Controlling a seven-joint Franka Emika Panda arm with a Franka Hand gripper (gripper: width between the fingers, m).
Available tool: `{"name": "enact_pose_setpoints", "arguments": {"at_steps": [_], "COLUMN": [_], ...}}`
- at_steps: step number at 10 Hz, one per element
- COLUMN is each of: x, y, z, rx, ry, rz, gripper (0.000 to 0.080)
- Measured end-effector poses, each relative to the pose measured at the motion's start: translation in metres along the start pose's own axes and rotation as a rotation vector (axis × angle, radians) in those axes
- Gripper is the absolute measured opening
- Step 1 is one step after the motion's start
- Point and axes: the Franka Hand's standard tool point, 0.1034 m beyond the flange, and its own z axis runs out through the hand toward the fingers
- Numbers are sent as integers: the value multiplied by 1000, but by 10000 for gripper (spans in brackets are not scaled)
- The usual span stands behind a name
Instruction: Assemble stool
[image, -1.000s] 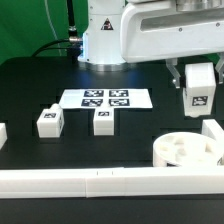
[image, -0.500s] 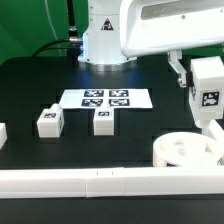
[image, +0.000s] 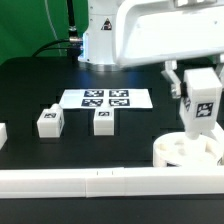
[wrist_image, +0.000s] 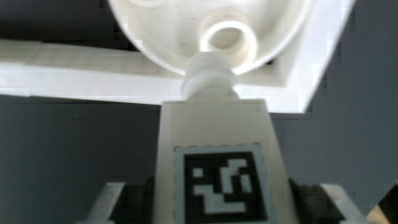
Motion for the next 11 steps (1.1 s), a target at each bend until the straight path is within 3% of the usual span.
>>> {"name": "enact_pose_setpoints", "arguments": {"at_steps": [4,5,6,7,11], "x": [6,4,-5,-8,-9], "y": [2,0,-8,-14,-10], "z": [1,3,6,7,10], "rx": [-20,-39,-40,-38,-46], "ry": [93,182,209,211,216], "rz": [-20,-17,-26,-33,-65], "gripper": [337,337,337,337,337]}}
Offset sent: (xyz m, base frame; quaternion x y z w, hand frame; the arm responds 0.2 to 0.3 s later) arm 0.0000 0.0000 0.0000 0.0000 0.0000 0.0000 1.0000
